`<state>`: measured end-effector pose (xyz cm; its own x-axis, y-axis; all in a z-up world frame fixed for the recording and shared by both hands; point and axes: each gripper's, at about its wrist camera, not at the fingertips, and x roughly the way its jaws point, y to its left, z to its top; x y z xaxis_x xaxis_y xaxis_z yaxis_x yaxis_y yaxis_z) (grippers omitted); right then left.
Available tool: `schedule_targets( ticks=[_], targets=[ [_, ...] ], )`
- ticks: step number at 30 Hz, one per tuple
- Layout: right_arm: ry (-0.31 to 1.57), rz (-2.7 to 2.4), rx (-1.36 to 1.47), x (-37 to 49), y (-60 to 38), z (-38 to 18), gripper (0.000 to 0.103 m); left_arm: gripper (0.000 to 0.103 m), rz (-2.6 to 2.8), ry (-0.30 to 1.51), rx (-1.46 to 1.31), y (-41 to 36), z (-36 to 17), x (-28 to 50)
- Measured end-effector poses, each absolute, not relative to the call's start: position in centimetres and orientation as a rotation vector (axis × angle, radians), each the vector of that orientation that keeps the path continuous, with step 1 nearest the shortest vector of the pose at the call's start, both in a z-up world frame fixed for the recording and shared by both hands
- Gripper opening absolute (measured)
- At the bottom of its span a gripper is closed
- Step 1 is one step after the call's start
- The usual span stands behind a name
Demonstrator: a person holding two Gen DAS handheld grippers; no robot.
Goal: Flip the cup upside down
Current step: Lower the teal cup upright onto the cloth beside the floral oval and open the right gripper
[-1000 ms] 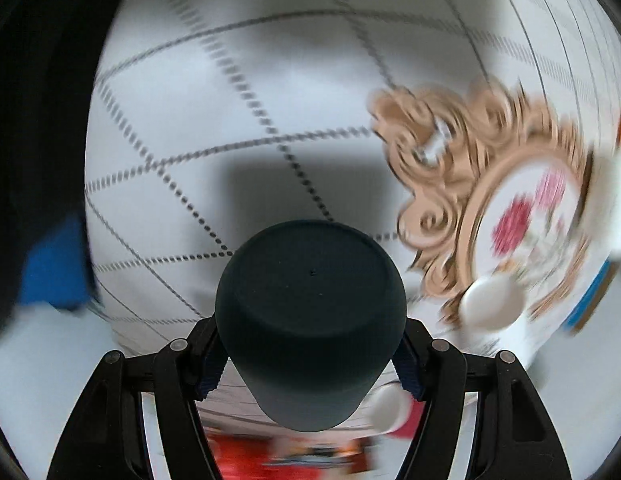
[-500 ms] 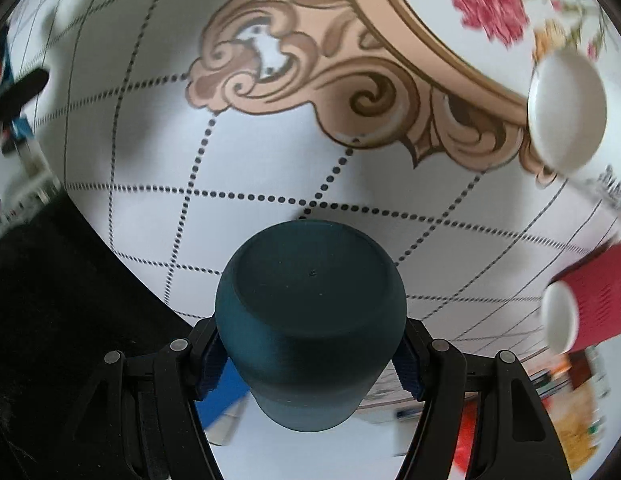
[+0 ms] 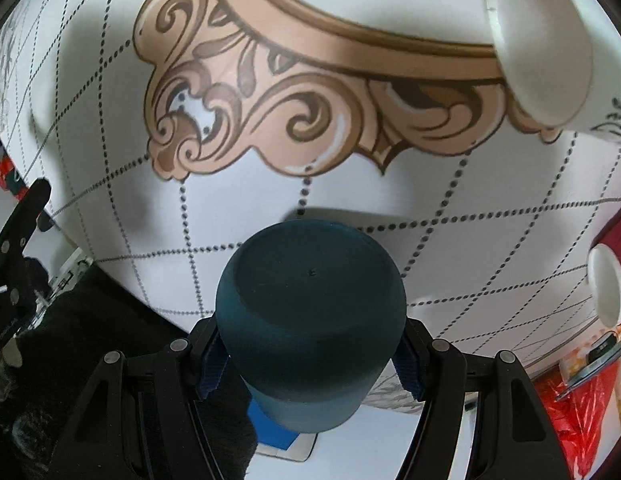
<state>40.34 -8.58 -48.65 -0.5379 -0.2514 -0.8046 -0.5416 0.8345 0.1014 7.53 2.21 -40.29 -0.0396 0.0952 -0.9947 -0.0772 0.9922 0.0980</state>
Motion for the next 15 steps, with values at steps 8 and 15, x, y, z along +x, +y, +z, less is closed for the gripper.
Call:
schedule_targets(
  ticks=[8,15],
  targets=[
    [2.117,0.401,-0.525,42.9,-13.2,-46.4,0.080,0.096,0.113,1.602,0.039,0.5,-40.3,8.4],
    [2.089,0.404,-0.446,44.2,-15.9,-43.9,0.079,0.096,0.092,1.596,0.060,-1.2,-39.8,9.4]
  ],
)
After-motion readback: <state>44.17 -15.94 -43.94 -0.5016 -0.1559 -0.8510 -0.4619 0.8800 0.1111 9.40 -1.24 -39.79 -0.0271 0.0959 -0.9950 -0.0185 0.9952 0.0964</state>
